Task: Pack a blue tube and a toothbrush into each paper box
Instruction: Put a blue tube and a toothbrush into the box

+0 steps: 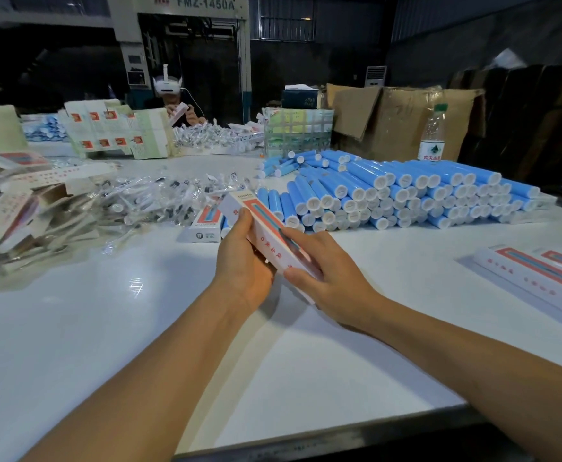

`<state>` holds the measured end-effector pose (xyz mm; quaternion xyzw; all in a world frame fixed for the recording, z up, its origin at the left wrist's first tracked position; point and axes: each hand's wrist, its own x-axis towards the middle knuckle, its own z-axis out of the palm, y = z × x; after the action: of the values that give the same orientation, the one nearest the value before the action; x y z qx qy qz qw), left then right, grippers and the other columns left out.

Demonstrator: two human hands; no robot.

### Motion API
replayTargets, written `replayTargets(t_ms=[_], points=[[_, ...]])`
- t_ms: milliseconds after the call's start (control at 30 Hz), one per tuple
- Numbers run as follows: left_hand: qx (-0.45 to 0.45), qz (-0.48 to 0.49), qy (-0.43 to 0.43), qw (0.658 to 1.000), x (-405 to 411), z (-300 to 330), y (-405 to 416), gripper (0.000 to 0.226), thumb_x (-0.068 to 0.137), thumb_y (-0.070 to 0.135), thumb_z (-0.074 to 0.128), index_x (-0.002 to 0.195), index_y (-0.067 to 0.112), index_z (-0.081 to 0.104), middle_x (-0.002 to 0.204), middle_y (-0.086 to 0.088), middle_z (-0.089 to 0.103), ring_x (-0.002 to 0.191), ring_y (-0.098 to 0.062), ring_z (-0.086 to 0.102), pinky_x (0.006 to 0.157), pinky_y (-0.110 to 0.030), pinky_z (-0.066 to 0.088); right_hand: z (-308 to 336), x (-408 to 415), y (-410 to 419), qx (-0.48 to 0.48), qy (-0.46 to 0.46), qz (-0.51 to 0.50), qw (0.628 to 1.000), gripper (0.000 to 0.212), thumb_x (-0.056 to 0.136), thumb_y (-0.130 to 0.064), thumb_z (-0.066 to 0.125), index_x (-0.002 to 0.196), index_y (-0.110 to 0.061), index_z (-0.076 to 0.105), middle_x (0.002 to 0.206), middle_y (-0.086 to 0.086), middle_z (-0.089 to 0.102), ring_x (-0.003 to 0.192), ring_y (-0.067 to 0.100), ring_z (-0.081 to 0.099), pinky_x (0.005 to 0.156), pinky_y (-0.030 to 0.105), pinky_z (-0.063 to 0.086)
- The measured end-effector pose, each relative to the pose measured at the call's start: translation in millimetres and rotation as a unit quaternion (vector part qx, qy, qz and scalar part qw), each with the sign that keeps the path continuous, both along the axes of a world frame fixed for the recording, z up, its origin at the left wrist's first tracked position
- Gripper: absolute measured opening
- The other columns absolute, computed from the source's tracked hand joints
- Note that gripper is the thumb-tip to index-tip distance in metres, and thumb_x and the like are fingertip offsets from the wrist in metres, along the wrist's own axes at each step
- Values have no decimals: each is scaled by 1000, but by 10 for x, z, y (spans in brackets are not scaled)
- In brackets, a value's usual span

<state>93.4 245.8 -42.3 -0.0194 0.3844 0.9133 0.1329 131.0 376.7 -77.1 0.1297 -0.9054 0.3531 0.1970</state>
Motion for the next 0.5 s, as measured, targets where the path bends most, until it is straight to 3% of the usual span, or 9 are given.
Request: replayTargets(t_ms=[133, 200, 233, 300, 367, 500], points=[[-103, 73, 55, 990, 19, -21, -43, 19, 91, 19, 46, 100, 24, 61, 75, -2, 69, 78, -16, 68, 74, -35, 57, -6, -26, 8, -8, -3, -5, 1000, 65, 81, -48, 46, 144, -39, 33, 116, -9, 41, 106, 3, 40, 79, 6, 33], [-226, 90, 98, 965, -3, -70, -71, 22, 87, 10, 45, 91, 23, 61, 79, -3, 71, 82, -18, 69, 78, -38, 57, 8, -25, 36, -13, -1, -12, 1000, 63, 84, -46, 47, 144, -38, 33, 116, -8, 41, 108, 6, 41, 84, 10, 33], [-316, 100, 123, 935, -22, -97, -80, 22, 88, 8, 45, 90, 21, 62, 88, -5, 71, 87, -21, 67, 83, -41, 55, 22, -22, 63, -15, 2, -20, 1000, 60, 87, -42, 50, 145, -36, 34, 117, -6, 41, 109, 9, 42, 87, 15, 35], [-494, 104, 192, 842, -59, -181, -82, 22, 90, 8, 46, 91, 20, 64, 102, -5, 67, 95, -24, 61, 91, -41, 50, 83, -9, 125, -12, 3, -46, 999, 56, 93, -35, 54, 145, -34, 34, 116, -2, 41, 110, 14, 43, 93, 23, 35], [-592, 83, 255, 760, -67, -245, -63, 23, 91, 9, 49, 95, 20, 68, 102, -1, 65, 95, -21, 57, 90, -34, 45, 195, -3, 198, -1, 4, -75, 997, 53, 95, -34, 53, 145, -34, 35, 112, -2, 39, 107, 16, 43, 89, 25, 34], [-644, 43, 296, 704, -56, -292, -39, 23, 92, 8, 52, 90, 24, 68, 94, 3, 61, 90, -18, 52, 84, -33, 40, 495, 150, 424, 98, 31, -138, 985, 47, 95, -37, 50, 141, -33, 43, 107, 2, 46, 101, 22, 40, 80, 33, 31]])
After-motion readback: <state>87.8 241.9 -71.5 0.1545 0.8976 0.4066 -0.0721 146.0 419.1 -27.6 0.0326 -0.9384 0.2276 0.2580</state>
